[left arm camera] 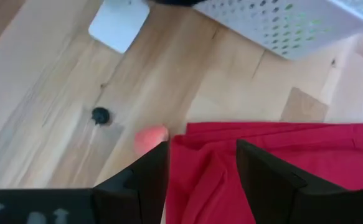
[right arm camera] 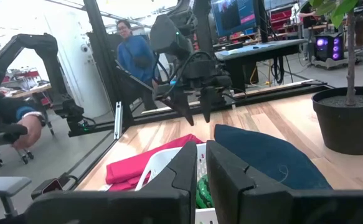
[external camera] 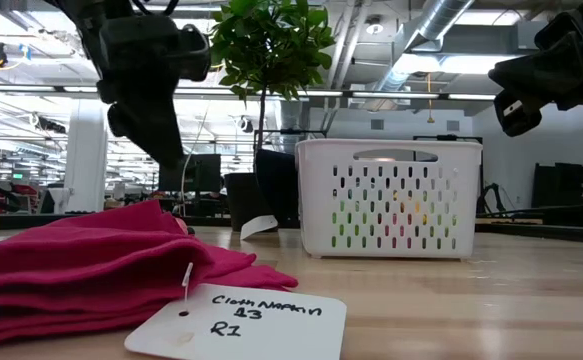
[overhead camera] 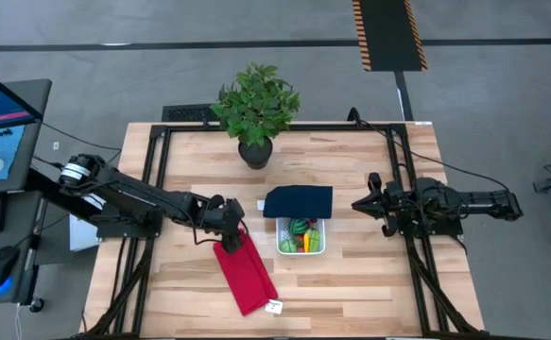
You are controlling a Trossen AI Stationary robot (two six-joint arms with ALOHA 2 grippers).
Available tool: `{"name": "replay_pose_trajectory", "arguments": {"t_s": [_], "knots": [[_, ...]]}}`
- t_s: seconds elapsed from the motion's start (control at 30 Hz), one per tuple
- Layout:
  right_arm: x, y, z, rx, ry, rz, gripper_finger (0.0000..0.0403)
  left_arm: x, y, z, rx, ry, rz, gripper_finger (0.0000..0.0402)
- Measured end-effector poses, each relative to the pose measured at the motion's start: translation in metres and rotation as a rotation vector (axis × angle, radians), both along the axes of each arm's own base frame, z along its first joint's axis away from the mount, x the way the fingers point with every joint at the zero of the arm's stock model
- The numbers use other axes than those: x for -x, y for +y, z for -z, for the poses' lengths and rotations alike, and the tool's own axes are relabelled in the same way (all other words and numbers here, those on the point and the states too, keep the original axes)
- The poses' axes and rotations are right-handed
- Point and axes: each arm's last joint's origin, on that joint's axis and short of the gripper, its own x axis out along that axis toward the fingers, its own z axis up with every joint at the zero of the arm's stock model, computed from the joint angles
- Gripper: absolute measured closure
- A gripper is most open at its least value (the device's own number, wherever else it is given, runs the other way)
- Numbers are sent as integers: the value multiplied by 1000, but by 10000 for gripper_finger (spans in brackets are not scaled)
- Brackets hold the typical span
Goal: Pick and placing Produce into tupperware
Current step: Put the peach into the bin
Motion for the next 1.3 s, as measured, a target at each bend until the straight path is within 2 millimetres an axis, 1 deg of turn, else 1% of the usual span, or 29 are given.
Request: {"name": "replay_pose_trajectory", "arguments": {"t_s": [0.17,0.23,0.37,0.5,0.67,0.83,1.07,1.3], "knots": [[0,0,0,0,0,0,344,4,-1,2,-38,30,-20,225],[0,0,0,0,0,0,344,6,1,3,-22,53,-60,219],[0,0,0,0,0,0,344,7,7,14,0,87,-153,201],[0,0,0,0,0,0,344,3,10,16,24,86,-102,181],[0,0,0,0,0,0,344,3,12,18,30,82,-146,157],[0,0,0,0,0,0,344,6,13,26,28,75,-145,128],[0,0,0,0,0,0,344,4,13,26,24,51,-158,95],[0,0,0,0,0,0,344,-8,11,47,20,105,-164,86]]}}
